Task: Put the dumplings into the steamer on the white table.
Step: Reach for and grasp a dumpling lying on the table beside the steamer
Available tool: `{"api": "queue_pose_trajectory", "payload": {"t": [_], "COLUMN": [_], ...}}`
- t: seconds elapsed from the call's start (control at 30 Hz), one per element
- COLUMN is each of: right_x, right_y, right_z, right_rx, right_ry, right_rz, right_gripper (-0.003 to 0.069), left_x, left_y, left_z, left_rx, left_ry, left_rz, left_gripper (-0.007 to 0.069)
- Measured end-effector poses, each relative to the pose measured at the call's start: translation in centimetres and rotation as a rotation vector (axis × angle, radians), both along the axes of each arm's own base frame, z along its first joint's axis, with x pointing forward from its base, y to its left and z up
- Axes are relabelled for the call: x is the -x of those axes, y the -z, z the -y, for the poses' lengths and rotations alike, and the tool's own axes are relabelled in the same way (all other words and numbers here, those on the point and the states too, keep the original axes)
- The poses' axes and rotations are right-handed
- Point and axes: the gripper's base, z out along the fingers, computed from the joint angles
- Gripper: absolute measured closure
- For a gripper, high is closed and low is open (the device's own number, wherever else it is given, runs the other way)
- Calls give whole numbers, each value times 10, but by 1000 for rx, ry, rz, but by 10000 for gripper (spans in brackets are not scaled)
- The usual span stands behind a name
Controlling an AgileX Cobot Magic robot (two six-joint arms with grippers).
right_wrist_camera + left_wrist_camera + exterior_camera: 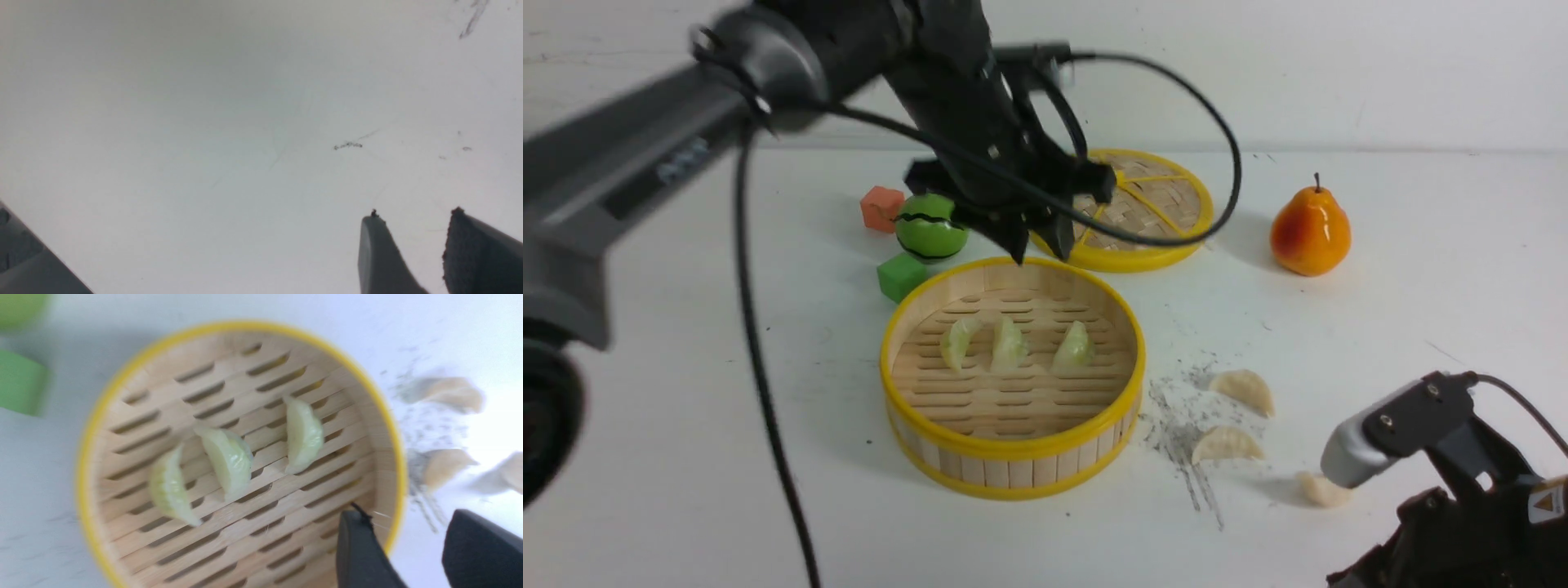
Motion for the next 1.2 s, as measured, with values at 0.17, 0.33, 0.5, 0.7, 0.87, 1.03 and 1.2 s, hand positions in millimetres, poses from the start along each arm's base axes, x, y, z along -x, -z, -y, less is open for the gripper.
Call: {"api": "queue_pose_trajectory", "payload": {"t": [0.17,0.33,0.5,0.7,0.87,1.03,1.2], "right_x": [-23,-64,-122,-184,-221,-243,-248], "right_y": [-28,-39,-35,-7,19,45,73], "right_z": [-8,-15,-26,-46,-49,-36,-36], "right_rx": [75,176,314,382,432,407,412], "right_ry": [-61,-21,16,20,26,79,81], "right_rz": [-38,-38,-5,-10,-24,-75,-137], "right_gripper": [419,419,417,350,273,269,371], "left_x": [73,145,197,268,319,325,323], "left_y": [-97,-121,-90,-38,9,61,89], "left_z": [-40,-77,-110,-152,-182,-189,-189], "left_rx": [70,94,104,200,334,214,96], "left_ry": [-1,-2,-44,-99,-207,-226,-177], "left_rz": [207,255,374,622,715,587,515], "left_gripper": [447,501,506,506,517,594,638]}}
